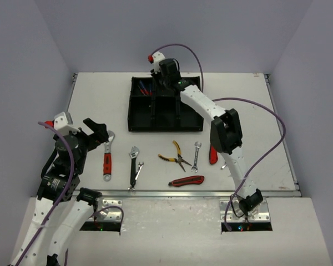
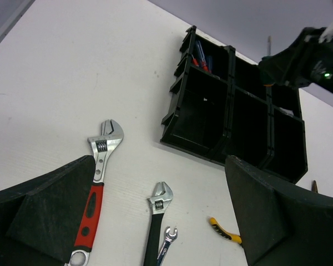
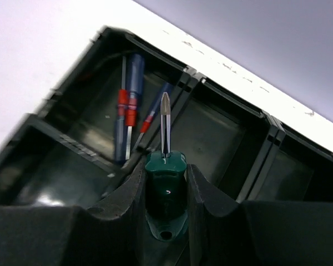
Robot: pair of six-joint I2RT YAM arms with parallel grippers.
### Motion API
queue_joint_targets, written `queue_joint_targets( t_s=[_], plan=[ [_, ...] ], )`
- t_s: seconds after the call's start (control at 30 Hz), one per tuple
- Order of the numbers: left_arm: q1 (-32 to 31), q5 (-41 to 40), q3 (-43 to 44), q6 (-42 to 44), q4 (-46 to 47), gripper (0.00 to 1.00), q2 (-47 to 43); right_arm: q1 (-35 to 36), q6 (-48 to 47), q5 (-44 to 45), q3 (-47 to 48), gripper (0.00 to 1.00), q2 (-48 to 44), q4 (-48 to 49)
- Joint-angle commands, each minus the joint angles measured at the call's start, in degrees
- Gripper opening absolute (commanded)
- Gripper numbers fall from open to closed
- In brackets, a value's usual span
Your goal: Sort the tools into containers
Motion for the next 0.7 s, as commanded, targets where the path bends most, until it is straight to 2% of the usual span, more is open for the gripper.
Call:
queue_joint_targets(
  t_s=[0.0,0.17,0.3,0.37,0.4,0.47,0.5,0.53,0.67],
  plan=[
    [0.58,1.12,0.66,0.86,2.71,1.0,0.77,-2.42,-9.59,-0.06,5.79,0.0,5.66,7.61],
    [0.44,1.84,0.88,1.13,2.67,1.0,1.79,-4.93,-8.67,-4.33,6.67,0.0,9.0,10.38],
    [0.31,2.1,0.93,1.26,2.68,1.0,2.0,-5.28,-9.45,-5.04,5.85,0.07,9.17,9.7],
    [0.31,2.14,0.92,1.26,2.71,1.0,2.09,-5.31,-9.73,-5.11,4.29,0.2,8.09,9.44],
    [0.31,2.25,0.86,1.26,2.77,1.0,2.09,-5.31,-9.79,-5.17,3.19,0.21,7.27,9.38],
    [0.31,2.48,0.9,1.37,2.86,1.0,2.2,-5.37,-9.98,-5.25,2.25,0.32,5.78,8.44],
    [0.31,2.58,0.91,1.43,2.89,1.0,2.26,-5.38,-10.06,-5.24,2.02,0.42,4.97,7.79],
    [0.31,2.65,0.84,1.43,2.89,1.0,2.26,-5.31,-9.99,-5.02,2.09,0.67,3.8,6.85],
    [0.31,2.8,0.84,1.52,2.92,1.0,2.17,-5.31,-9.19,-3.95,1.94,0.76,-0.32,3.66]
  ],
)
